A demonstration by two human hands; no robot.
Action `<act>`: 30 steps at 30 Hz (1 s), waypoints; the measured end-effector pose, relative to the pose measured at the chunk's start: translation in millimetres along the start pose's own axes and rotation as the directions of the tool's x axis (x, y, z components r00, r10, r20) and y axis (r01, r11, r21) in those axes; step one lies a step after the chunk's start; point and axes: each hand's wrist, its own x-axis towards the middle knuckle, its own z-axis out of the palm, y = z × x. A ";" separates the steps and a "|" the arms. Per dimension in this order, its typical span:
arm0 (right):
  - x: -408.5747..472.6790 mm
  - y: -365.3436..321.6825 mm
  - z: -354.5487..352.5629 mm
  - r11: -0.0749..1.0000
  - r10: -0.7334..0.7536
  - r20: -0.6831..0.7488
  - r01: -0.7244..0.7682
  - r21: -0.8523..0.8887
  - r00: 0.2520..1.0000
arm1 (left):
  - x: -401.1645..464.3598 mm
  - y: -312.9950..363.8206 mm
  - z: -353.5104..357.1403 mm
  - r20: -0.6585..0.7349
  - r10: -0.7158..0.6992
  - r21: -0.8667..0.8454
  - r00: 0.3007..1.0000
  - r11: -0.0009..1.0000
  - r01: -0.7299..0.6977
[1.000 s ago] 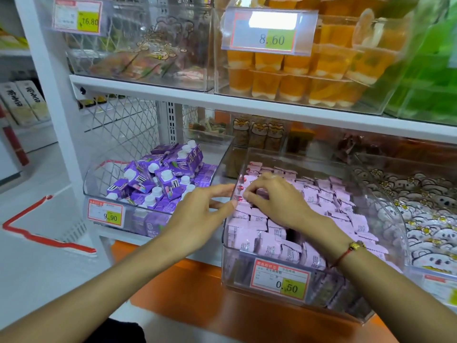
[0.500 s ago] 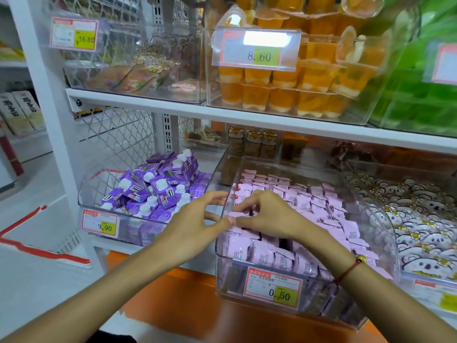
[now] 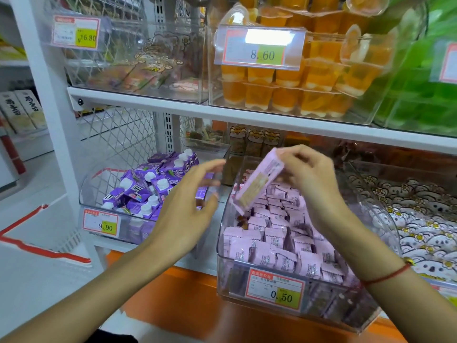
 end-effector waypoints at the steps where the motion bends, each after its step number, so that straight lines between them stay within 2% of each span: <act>1: -0.1 -4.2 -4.3 0.988 0.070 -0.027 -0.066 0.137 0.997 | -0.7 2.5 0.5 0.018 0.082 -0.009 0.996 0.997 -0.082; 4: -6.6 -2.8 -2.5 0.840 0.301 0.092 -0.309 0.446 0.949 | -2.5 9.4 4.5 0.066 0.255 0.020 0.965 0.966 -0.257; 7: -13.0 6.3 5.6 0.661 0.464 0.218 -0.499 0.560 0.859 | -1.9 14.9 7.0 0.008 0.319 0.007 0.948 0.948 -0.319; 9: -12.8 8.4 6.4 0.680 0.476 0.269 -0.544 0.492 0.837 | 0.3 16.9 5.3 -0.084 0.176 -0.120 0.981 0.975 -0.185; 10: -11.7 8.9 6.0 0.756 0.456 0.268 -0.528 0.387 0.849 | 2.4 17.7 3.4 -0.118 0.033 -0.240 0.993 0.969 -0.061; 12: -9.5 11.2 5.6 0.928 0.354 0.188 -0.369 0.055 0.916 | 7.1 16.7 0.1 -0.108 -0.235 -0.443 0.966 0.881 0.165; 14: -12.2 11.5 5.4 0.977 0.095 0.176 -0.059 -0.203 0.980 | 10.0 14.4 -2.9 -0.081 -0.379 -0.480 0.922 0.825 0.297; 16: -20.5 10.2 7.2 0.900 -0.173 0.327 0.284 -0.332 0.929 | 10.5 14.9 -3.9 -0.051 -0.433 -0.468 0.900 0.807 0.362; 18: -25.6 14.3 9.6 0.699 -0.306 0.480 0.536 -0.474 0.822 | 8.9 15.3 -3.1 -0.024 -0.444 -0.441 0.896 0.809 0.389; 19: -26.4 16.4 11.9 0.620 -0.331 0.518 0.596 -0.511 0.789 | 8.2 15.9 -2.9 -0.009 -0.445 -0.427 0.896 0.812 0.399; 20: -26.4 17.6 14.0 0.600 -0.335 0.515 0.600 -0.529 0.789 | 8.3 17.1 -2.8 0.014 -0.442 -0.421 0.897 0.811 0.406; 23: -22.2 19.4 15.6 0.764 -0.306 0.413 0.480 -0.431 0.858 | 13.2 21.2 -1.7 0.110 -0.465 -0.502 0.878 0.737 0.453; 25: -18.0 19.0 13.1 0.883 -0.240 0.345 0.352 -0.312 0.907 | 15.8 21.3 -2.4 0.112 -0.475 -0.562 0.873 0.694 0.450; 28: -7.3 20.6 6.3 0.998 -0.030 0.172 0.039 -0.054 0.985 | 13.2 12.7 -4.2 0.014 -0.410 -0.472 0.912 0.801 0.367; 30: -1.3 24.6 -0.1 0.993 0.082 0.085 -0.088 0.077 0.993 | 8.8 6.0 -4.8 0.011 -0.365 -0.346 0.931 0.872 0.346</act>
